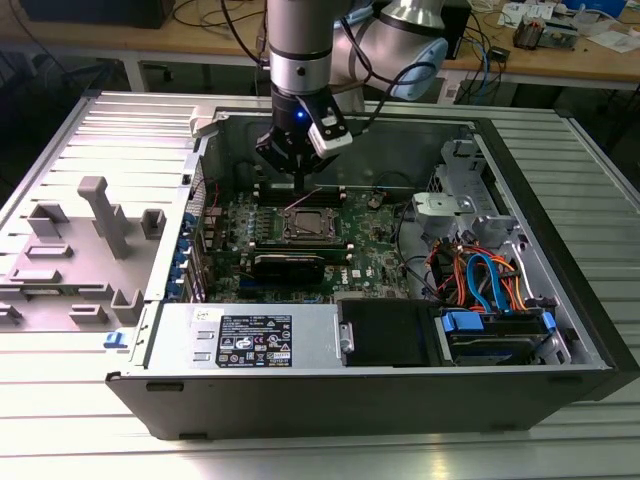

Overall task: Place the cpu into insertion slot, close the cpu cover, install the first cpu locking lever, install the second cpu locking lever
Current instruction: 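Install the first cpu locking lever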

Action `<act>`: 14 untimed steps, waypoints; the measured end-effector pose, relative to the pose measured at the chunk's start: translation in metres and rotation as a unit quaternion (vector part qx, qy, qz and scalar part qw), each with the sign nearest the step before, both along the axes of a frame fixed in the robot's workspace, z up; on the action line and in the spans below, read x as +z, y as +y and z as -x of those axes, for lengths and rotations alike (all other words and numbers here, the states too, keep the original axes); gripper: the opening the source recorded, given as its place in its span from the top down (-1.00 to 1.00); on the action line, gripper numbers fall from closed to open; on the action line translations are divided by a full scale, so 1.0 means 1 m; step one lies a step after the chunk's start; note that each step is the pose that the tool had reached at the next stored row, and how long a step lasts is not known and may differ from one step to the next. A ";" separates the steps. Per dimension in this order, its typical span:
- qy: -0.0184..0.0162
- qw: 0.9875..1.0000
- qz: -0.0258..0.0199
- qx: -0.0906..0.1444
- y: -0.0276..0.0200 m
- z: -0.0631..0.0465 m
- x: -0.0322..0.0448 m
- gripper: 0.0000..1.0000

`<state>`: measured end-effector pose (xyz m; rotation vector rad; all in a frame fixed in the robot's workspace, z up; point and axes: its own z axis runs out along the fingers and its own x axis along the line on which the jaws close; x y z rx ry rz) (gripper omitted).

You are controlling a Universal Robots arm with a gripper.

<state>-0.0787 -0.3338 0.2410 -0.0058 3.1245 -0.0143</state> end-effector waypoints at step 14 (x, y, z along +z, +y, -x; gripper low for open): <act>0.000 1.000 0.000 0.000 0.0046 -0.007 -0.0049 0.79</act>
